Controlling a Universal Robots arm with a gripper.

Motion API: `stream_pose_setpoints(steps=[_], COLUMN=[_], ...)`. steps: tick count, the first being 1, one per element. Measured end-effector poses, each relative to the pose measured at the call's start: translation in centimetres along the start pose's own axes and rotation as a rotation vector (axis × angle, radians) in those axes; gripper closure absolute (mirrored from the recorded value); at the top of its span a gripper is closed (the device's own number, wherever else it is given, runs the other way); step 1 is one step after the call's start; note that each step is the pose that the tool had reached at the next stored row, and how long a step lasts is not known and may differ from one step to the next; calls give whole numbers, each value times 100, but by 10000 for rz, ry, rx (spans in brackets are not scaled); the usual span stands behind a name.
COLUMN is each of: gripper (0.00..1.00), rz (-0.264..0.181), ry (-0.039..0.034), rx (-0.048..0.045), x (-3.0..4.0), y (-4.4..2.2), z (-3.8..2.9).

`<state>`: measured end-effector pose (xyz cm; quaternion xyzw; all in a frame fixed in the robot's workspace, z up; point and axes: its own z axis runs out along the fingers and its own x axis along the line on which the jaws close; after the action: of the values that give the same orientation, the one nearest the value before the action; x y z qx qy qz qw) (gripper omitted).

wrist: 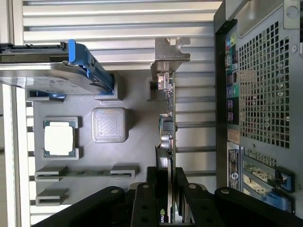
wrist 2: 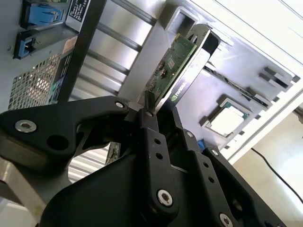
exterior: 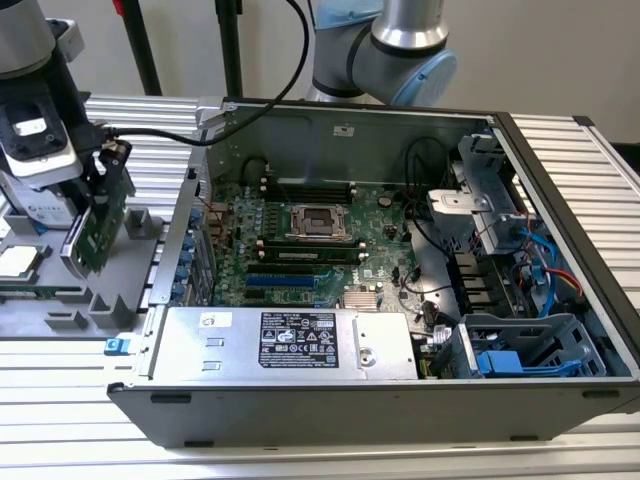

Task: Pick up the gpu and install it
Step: 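Pick up the gpu and move the gpu toward the slot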

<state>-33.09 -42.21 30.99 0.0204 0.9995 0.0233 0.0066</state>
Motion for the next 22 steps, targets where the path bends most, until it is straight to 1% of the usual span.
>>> stream_pose_setpoints(steps=[22], gripper=[100], rz=[1], ry=[0], rx=[0], x=[-2], y=[7], z=[-143])
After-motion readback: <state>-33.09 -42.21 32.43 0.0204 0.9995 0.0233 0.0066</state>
